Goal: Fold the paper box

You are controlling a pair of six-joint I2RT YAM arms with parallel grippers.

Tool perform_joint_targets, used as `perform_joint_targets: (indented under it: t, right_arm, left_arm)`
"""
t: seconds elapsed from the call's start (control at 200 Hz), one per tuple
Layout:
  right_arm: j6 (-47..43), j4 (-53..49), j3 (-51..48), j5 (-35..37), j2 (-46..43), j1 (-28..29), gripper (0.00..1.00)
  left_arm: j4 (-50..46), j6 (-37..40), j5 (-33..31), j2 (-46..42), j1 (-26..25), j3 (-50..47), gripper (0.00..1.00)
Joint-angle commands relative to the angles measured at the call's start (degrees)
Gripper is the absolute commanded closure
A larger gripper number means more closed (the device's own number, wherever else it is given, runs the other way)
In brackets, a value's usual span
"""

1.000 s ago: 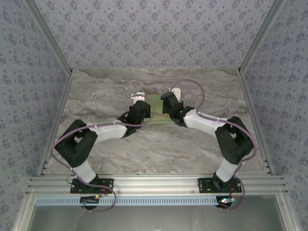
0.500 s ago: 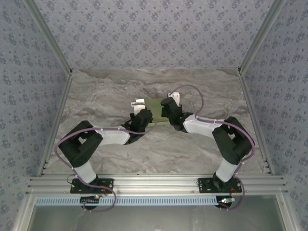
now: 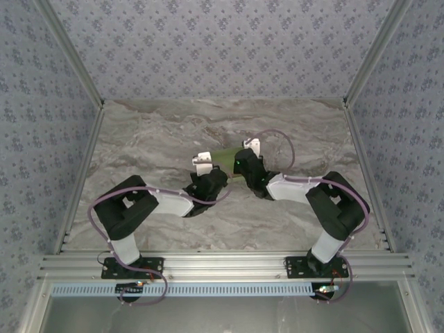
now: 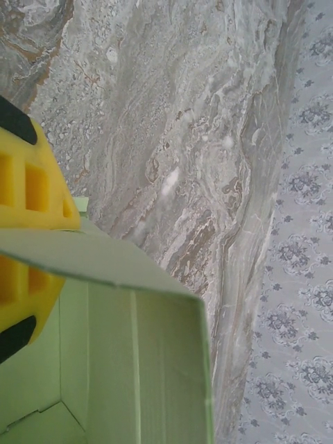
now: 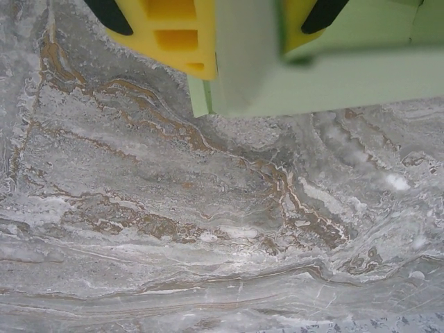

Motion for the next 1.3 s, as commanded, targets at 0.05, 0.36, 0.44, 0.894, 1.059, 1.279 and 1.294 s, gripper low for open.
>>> perform_joint_targets:
  t: [0.05,0.36,0.44,0.894,1.059,1.279,1.294]
  right_arm:
    - [-0.99,-0.18,-2.96,2.23,-0.66,-0.05,1.0]
    - [-0.32,4.98,-8.92,3.84,-0.15,1.19,1.0]
    - [0.09,5.61,-9.61,4.12,0.28,1.59,1.0]
    - [7.96,0.39,-8.6,7.49,1.45,4.31,0.98]
    - [8.24,3.14,-11.03,7.42,2.63,4.64,0.97]
    - [8.45,4.29,-12.54,7.91,3.2,5.07,0.96]
    - [8.39,4.33,-12.69,7.94,3.12,5.09,0.96]
  left_arm:
    - [-2.34,-1.85,-3.81,3.26,-1.36,-2.32,1.0]
    - [0.08,-1.42,-6.92,5.46,-3.48,-4.78,1.0]
    - [0.28,-1.07,-7.8,6.14,-3.97,-5.03,1.0]
    - [0.27,-1.02,-9.59,7.86,-4.41,-5.43,1.0]
    - [0.5,-0.22,-10.69,8.34,-4.84,-5.52,1.0]
    - [0.94,0.76,-12.17,8.83,-5.46,-5.9,1.0]
    - [0.94,0.84,-12.24,8.88,-5.51,-5.91,1.0]
